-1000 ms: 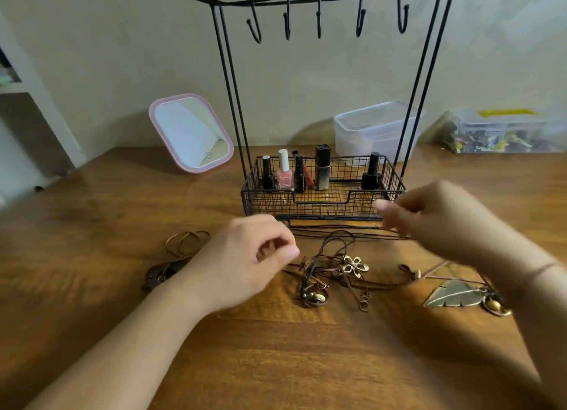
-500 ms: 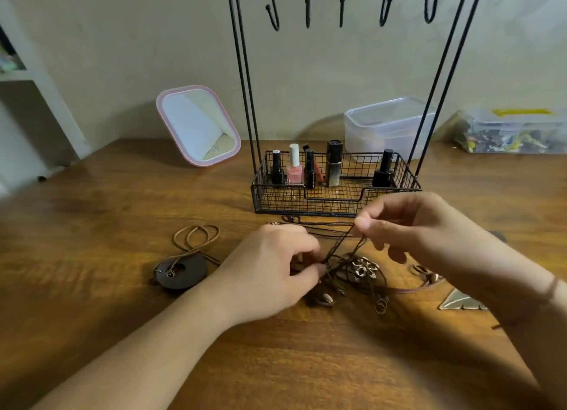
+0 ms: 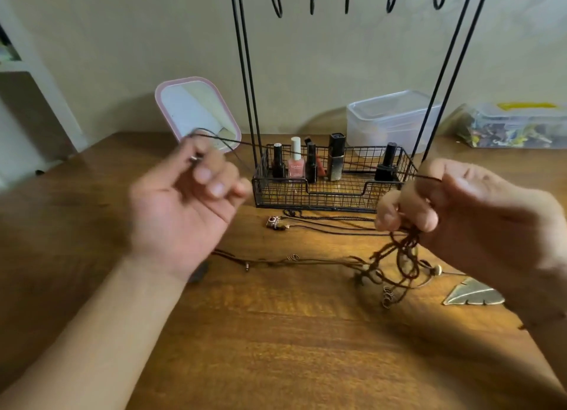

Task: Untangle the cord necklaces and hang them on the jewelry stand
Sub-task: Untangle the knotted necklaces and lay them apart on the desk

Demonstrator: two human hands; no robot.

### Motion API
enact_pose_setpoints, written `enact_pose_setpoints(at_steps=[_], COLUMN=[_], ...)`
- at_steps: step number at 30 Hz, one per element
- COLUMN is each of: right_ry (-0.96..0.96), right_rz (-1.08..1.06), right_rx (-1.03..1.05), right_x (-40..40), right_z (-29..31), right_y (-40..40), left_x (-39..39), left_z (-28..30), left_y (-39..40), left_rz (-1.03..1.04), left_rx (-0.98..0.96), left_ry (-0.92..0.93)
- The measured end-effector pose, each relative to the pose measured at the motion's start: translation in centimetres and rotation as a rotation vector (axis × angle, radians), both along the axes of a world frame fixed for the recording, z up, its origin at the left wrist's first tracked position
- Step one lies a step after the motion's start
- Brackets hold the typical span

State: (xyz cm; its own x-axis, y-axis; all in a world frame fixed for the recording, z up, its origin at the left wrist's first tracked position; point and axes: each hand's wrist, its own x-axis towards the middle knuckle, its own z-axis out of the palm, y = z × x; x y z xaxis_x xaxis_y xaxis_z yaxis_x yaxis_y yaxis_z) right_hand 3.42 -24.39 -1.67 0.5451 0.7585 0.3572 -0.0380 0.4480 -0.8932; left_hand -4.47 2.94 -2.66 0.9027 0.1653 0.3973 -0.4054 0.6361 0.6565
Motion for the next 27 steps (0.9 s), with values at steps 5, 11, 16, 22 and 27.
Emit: enact_pose_setpoints(at_steps=[5, 11, 16, 22, 27], right_ry=[-0.219, -0.26, -0.192, -0.15, -0.144], right_rz=[-0.068, -0.125, -0.263, -0.334, -0.365], right_rx=[-0.148, -0.32, -0.241, -0.304, -0.317], right_x=[-0.6, -1.1, -1.6, -2.1, -2.1], right_z=[-0.3, -1.5, -1.6, -1.5, -1.0], right_y=[0.5, 1.9, 2.6, 3.1, 2.9], left_x=[0.1, 0.4, 0.5, 0.5, 0.3], left_z=[0.6, 0.6, 0.2, -0.5, -1.2], left_y=[3.4, 3.5, 2.5, -0.3, -1.0], left_rz=[0.211, 0.458, 0.357, 0.063, 0.176], left_rx=[-0.318, -0.289, -0.308, -0.181, 0.476], left_ry=[-0.047, 0.061, 0.158, 0.326, 0.284])
